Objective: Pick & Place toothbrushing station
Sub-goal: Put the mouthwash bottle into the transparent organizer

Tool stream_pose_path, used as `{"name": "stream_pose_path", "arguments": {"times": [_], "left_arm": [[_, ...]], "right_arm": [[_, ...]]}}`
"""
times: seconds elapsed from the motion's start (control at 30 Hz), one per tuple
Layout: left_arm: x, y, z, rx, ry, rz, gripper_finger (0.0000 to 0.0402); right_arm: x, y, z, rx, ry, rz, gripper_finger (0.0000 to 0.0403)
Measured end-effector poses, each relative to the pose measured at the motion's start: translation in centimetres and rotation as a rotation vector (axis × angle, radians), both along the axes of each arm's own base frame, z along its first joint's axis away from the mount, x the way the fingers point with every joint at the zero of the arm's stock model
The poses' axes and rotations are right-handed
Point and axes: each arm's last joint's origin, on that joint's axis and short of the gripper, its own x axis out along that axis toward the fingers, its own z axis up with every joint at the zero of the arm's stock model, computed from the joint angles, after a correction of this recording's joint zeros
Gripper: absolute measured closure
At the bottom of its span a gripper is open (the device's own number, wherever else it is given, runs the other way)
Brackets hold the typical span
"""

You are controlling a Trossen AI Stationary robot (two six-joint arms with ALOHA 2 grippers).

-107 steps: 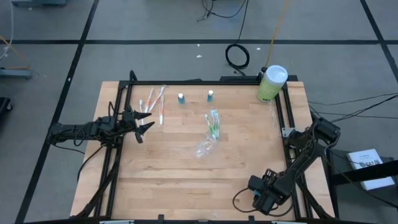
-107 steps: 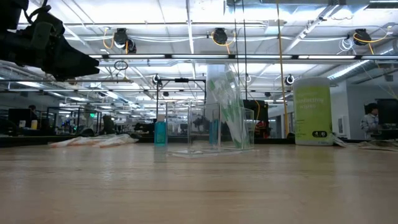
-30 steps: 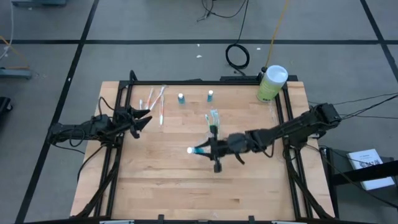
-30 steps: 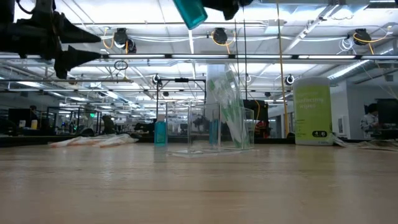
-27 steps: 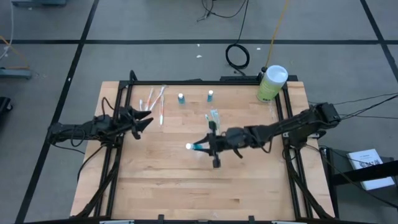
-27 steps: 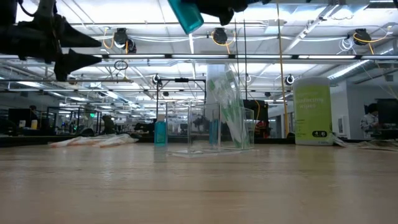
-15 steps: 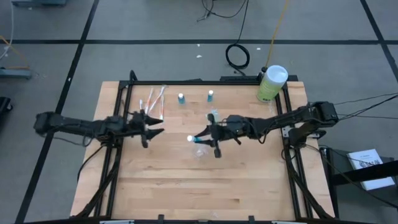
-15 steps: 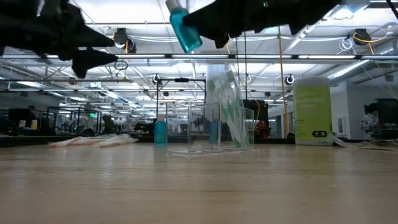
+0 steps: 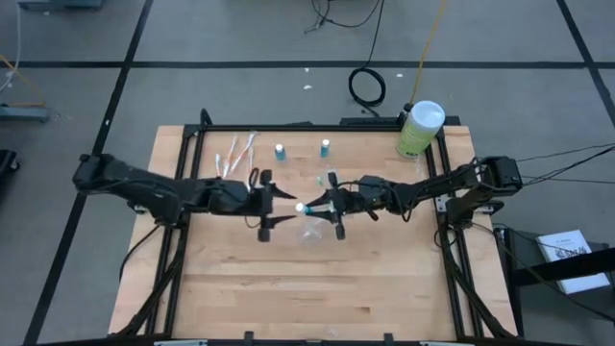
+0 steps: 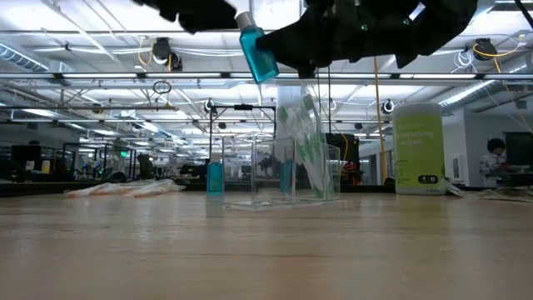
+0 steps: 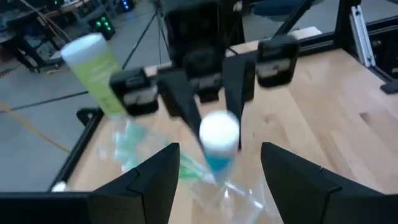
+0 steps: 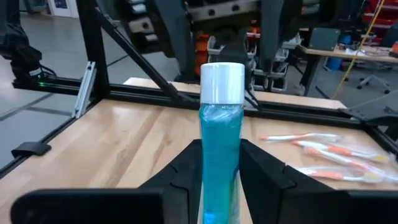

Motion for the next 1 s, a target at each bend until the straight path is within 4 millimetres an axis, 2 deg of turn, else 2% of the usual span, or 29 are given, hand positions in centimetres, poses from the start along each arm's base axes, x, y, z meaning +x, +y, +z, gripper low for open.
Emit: {"name": "stream_pose_path", "arguments": {"times": [0.2, 0.47, 0.57, 0.73, 0.83, 1.0], "left_arm": [[1.6, -0.2, 0.7, -0.003, 0.024, 0.003, 0.0167], [1.9, -0.2, 0.5, -0.048, 0.034, 0.009, 0.017], [1.9, -0.3, 0.5, -0.057, 0.037, -0.018, 0.0196], [1.9, -0.4, 0.5, -0.046, 0.039, -0.043, 0.0271], [1.9, -0.4, 0.6, -0.041, 0.034, -0.049, 0.0304], [2.0, -0.1, 0.7, -0.046, 0.017, -0.042, 0.03]], "right_arm": [[0.0, 0.2, 0.2, -0.001, -0.024, 0.049, 0.0319], [0.0, 0.1, 0.2, -0.008, -0.027, 0.049, 0.0319], [0.0, 0.2, 0.2, -0.008, -0.026, 0.049, 0.0319], [0.0, 0.2, 0.2, -0.009, -0.025, 0.05, 0.0319], [0.0, 0.2, 0.2, -0.012, -0.026, 0.052, 0.0319], [0.0, 0.2, 0.3, -0.011, -0.029, 0.052, 0.0319]]}}
